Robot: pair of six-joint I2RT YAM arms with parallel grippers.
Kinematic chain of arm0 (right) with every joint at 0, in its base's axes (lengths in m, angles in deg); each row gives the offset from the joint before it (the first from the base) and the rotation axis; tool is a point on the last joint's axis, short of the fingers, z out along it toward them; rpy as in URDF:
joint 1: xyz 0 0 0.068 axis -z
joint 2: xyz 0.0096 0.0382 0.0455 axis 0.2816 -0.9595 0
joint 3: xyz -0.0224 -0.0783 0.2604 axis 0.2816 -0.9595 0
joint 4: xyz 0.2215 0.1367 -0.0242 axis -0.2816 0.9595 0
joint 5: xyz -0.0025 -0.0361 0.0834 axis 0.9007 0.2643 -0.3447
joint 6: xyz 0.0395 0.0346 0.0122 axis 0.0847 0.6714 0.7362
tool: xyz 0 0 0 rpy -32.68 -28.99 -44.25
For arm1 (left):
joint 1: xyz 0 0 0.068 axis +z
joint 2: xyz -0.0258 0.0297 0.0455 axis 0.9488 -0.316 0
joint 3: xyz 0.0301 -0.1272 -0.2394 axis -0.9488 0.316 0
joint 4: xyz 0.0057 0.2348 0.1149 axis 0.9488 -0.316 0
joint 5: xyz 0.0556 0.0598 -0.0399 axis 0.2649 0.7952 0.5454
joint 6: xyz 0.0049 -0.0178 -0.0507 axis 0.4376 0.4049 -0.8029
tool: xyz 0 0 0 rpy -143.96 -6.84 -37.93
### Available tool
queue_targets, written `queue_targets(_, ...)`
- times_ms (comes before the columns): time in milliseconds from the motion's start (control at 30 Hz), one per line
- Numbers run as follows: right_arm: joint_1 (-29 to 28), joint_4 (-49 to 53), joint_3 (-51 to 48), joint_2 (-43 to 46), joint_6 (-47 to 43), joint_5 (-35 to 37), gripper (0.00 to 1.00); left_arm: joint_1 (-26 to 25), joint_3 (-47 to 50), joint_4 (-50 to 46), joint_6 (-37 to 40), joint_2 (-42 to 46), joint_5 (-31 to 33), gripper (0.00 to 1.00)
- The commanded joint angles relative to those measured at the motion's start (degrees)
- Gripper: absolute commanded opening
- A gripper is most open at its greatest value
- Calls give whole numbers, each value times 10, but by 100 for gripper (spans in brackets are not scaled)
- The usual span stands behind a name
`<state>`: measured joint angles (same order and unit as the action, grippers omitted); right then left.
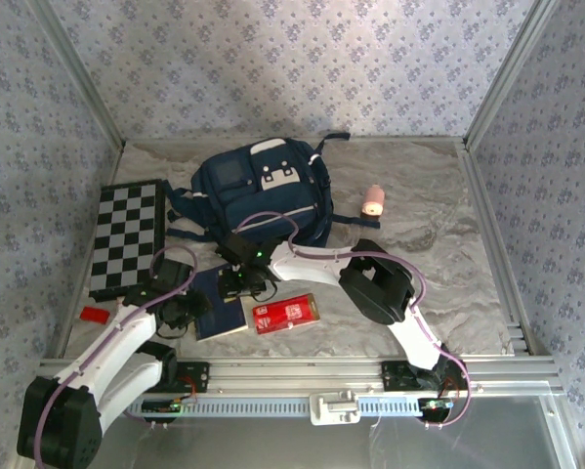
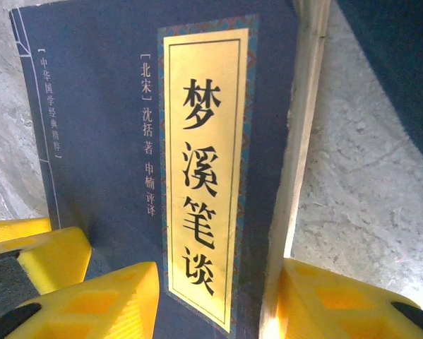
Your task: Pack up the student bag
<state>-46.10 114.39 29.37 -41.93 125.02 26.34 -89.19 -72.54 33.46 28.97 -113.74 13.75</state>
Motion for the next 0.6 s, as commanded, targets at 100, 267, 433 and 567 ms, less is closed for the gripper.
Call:
queue_targets(100,-7,-13,5,47,-2,-30,42,3,5,3,0,5,0,41)
queue_targets(267,-7,-22,-6,52,-2,-41,34,3,3,2,0,6,2,41)
queue_targets(433,-7,-31,-20,47,-1,-50,32,3,3,2,0,5,3,41)
queue_targets(567,-6,-46,-29,41,2,-59,29,3,0,2,1,4,2,41)
